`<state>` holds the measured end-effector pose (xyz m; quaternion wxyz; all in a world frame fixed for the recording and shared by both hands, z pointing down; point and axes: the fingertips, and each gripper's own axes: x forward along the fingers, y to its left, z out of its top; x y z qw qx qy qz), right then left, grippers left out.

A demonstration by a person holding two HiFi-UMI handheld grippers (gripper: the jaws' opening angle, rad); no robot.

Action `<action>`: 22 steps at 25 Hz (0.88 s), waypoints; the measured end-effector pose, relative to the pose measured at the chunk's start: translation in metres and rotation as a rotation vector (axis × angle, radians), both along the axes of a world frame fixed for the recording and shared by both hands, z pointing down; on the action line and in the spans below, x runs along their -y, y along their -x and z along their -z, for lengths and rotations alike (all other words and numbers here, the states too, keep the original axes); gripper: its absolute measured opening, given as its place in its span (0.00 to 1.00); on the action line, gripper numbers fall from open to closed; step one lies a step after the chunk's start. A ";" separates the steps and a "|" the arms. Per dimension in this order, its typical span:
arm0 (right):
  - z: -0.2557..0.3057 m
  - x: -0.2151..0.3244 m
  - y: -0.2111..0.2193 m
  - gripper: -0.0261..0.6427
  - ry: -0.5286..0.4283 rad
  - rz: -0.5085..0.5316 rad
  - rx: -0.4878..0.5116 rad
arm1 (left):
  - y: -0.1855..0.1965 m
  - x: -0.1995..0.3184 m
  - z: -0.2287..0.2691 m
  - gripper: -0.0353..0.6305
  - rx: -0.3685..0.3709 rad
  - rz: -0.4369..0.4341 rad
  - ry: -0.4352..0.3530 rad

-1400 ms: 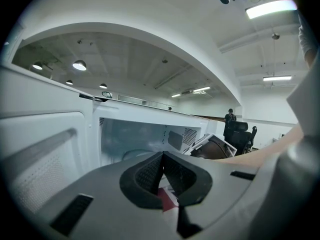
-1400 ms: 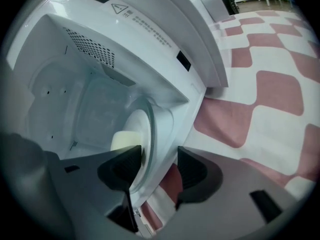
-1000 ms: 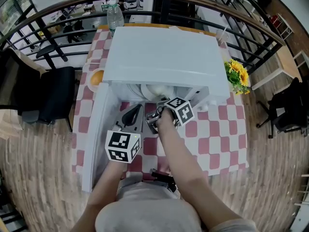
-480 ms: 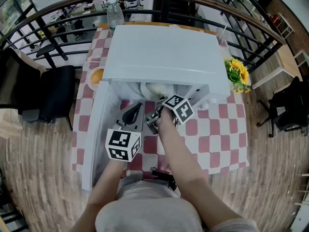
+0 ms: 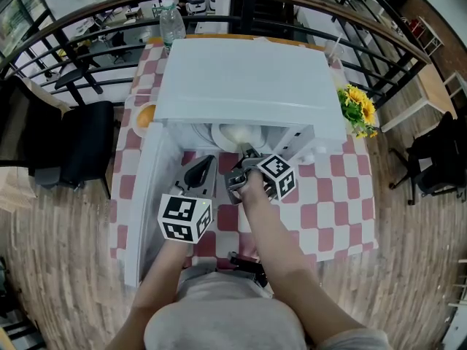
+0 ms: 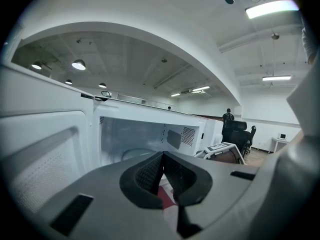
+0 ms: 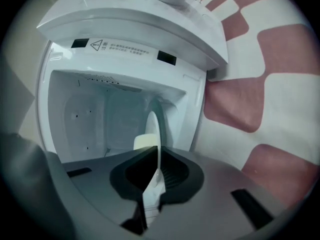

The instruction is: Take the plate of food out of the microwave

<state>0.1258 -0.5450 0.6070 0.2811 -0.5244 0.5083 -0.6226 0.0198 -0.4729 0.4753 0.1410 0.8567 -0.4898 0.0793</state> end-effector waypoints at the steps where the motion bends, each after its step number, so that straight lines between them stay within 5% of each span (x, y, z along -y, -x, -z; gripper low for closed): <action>1: 0.000 0.000 0.000 0.09 -0.013 0.001 0.009 | -0.001 0.000 0.000 0.06 0.000 -0.003 0.001; 22: 0.013 -0.026 -0.010 0.09 -0.103 -0.025 0.067 | -0.008 -0.015 0.005 0.06 -0.010 -0.023 -0.011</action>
